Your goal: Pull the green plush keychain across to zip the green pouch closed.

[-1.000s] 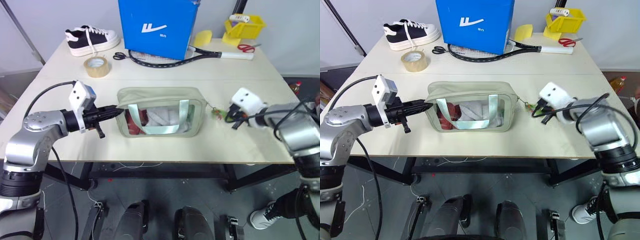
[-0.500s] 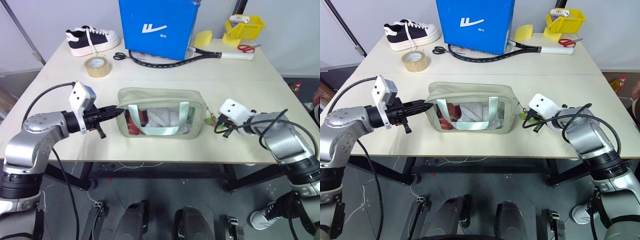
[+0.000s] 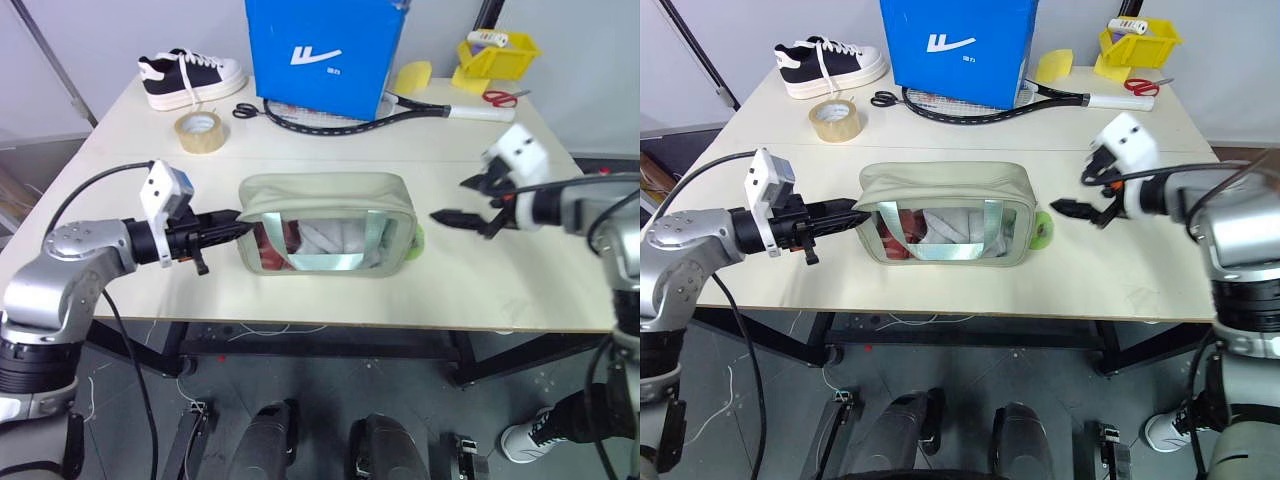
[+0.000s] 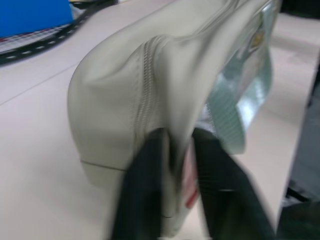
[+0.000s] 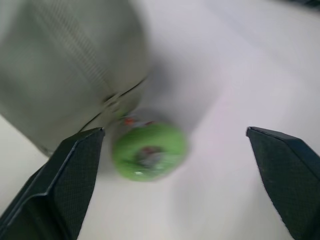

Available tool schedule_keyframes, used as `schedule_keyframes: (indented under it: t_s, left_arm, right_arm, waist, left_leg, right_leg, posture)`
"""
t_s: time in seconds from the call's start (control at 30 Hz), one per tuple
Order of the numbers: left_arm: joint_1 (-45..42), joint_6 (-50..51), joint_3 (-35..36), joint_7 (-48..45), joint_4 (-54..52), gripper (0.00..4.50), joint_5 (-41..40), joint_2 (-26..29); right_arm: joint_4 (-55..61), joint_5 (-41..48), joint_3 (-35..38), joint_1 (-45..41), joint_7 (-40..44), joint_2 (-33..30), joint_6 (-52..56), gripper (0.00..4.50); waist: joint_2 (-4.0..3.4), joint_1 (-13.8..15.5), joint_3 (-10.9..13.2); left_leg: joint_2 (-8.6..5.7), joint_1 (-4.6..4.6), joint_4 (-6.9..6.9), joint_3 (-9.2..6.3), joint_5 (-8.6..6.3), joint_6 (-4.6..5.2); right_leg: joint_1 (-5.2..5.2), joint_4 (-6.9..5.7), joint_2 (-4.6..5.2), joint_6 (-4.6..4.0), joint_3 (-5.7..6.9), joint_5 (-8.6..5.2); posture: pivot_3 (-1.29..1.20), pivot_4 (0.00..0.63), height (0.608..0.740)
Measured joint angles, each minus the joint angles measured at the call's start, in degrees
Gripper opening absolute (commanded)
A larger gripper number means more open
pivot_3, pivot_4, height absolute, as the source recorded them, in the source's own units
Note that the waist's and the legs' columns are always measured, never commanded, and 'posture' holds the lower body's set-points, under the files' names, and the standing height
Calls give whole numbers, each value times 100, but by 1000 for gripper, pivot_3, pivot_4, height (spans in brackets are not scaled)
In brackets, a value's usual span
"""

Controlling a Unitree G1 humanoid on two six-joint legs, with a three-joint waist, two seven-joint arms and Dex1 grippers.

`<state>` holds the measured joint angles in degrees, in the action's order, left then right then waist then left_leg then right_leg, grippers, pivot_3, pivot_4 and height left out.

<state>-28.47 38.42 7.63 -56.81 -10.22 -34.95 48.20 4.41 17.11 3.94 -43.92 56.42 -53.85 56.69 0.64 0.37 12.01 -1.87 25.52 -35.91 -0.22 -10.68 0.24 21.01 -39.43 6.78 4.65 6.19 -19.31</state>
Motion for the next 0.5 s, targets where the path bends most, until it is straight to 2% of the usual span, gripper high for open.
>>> schedule_keyframes:
  t_s: [0.03,0.13,0.27,0.5]
  left_arm:
    - [-60,5,28,-158,60,3111,-62,147]
    - [-123,7,179,-569,192,4482,-196,473]
    - [-219,1,371,-1133,522,4482,-230,994]
    - [-69,-5,546,-1305,532,4482,-306,1104]
  right_arm:
    - [-9,134,95,-1,90,-44,2,4500]
    - [47,472,251,7,259,-75,51,4500]
    - [631,1089,534,187,495,-73,66,4500]
    - [1005,1357,519,709,438,43,-231,4500]
  waist:
    - [0,-9,0]
    - [-1,-21,1]
    - [-3,-4,2]
    - [-3,30,2]
  left_leg:
    - [0,2,2,2,0,0]
    - [3,3,8,4,-1,1]
    - [6,2,20,7,0,1]
    - [6,4,15,9,-2,4]
  right_leg:
    - [2,2,0,0,0,1]
    - [6,5,0,-2,-1,2]
    - [7,10,-1,-3,1,2]
    - [2,26,2,4,0,12]
  posture:
    - [0,150,716]
    - [0,150,716]
    - [0,150,716]
    - [0,150,716]
